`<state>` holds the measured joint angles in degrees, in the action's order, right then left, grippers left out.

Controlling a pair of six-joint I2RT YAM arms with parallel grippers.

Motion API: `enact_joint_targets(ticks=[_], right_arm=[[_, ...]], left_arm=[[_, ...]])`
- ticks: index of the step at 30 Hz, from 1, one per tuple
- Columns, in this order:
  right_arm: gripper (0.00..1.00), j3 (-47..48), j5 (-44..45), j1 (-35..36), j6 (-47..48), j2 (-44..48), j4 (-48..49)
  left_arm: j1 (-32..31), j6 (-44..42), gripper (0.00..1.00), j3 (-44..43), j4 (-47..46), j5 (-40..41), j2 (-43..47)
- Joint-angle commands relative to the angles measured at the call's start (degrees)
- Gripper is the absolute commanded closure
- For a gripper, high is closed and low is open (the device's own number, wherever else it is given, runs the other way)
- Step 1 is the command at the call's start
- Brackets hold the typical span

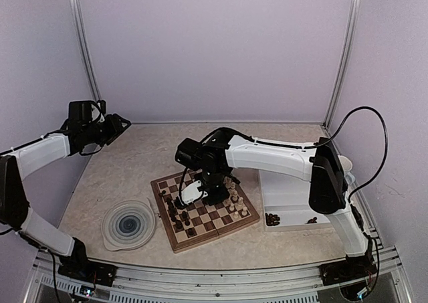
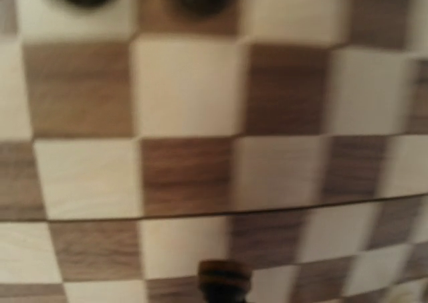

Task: Set up the chess pieces on the board
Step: Place the pawn on the chessboard.

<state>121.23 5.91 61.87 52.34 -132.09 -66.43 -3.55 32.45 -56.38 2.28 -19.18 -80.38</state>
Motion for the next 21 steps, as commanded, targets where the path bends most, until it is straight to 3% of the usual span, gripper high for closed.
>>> enact_joint_targets(ticks=[1,11,17,21], right_arm=[[0.96,2.11,6.29,1.23,4.23,-3.16,-7.3],[0.92,3.23,7.77,1.79,4.89,-6.12,-6.31],[0.77,2.73,6.84,2.02,4.73,-5.54,-4.29],[0.73,2.11,5.93,2.03,4.28,-4.83,-3.59]], left_arm=[[0.74,-1.07,0.45,0.01,-1.07,-3.66,1.73],[0.74,-0.33,0.45,0.39,-1.66,-5.5,1.85],[0.74,-0.06,0.45,0.36,-1.71,-6.17,1.0],[0.68,0.07,0.45,0.39,-1.66,-6.43,0.42]])
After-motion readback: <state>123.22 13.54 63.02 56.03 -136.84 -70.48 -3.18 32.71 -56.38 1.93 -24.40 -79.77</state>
